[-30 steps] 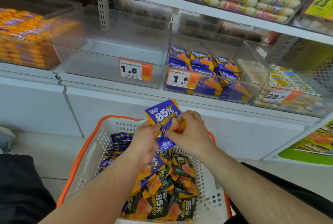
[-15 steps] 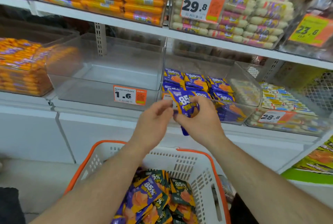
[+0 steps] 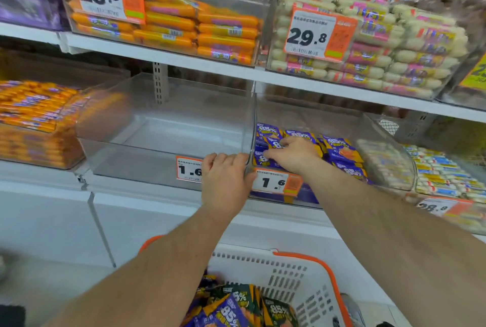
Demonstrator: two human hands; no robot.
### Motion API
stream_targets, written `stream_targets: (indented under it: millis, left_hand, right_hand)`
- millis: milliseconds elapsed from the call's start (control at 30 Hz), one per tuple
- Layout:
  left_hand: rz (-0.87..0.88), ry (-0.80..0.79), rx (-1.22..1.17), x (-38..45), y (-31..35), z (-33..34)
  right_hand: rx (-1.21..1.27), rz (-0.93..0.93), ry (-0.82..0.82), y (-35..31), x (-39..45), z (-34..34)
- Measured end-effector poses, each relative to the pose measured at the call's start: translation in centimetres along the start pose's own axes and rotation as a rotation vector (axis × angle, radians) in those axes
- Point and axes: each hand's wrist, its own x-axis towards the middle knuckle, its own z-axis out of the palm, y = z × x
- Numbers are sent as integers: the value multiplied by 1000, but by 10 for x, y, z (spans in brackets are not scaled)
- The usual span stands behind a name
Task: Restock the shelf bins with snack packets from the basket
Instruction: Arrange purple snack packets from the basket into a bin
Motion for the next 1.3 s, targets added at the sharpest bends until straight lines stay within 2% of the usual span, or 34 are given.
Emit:
stream_targets:
  millis: [200,300,400,533,600,633,700,733,800,867,900,1000,1067,1167,1233,1300]
  left_hand:
    - [39,88,-13,-5,-3,8]
    - [41,96,-31,-6,-3,9]
    - [34,81,-28,-6,-4,10]
    - [26,37,-62,-6,-1,4]
    - [39,-25,-87,-5,-2,-2]
    - [67,-50,-111,-8,-4,-7]
    - [143,-31,-189,-23,-15,-17]
    - [164,-2,-230,-35,-23,-22]
    - [116,-7,-300,-66,-38,-29]
    - [-104,-189,-417,-100,-48,-36]
    - [-250,-310,-465,-115,-53,-37]
    - [-554,-576,-550,-159,-67,-22]
    - [-649,-673,-577,-187,-75,-10]
    - [-719,-769,-596,-218,-80,3]
    - [-758,-791,-580,-230,-80,8]
    - [-788,-816,-564,-236,-80,12]
  right_hand:
    - [-205,-99,-138,-5,2,6]
    - [-191,-85,-116,1,5,9]
    - [-312,-100,-96,-1,4,10]
    - [-258,-54,-50,-3,-1,9]
    - [-171,-54,143,-1,-10,11]
    - [-110,-107,336,3,-16,15]
    - [-13,-356,752,13,-31,27]
    - [35,-482,890,18,-40,35]
    - [134,-633,953,23,-63,61]
    - [228,-672,829,28,-88,99]
    - [261,-629,693,34,-99,122]
    - [241,-296,132,58,-130,189]
    - [107,-128,-120,79,-146,226]
    - [-146,20,-397,98,-170,265]
    - [-281,68,-509,102,-181,280]
    - [-311,85,-557,102,-188,294]
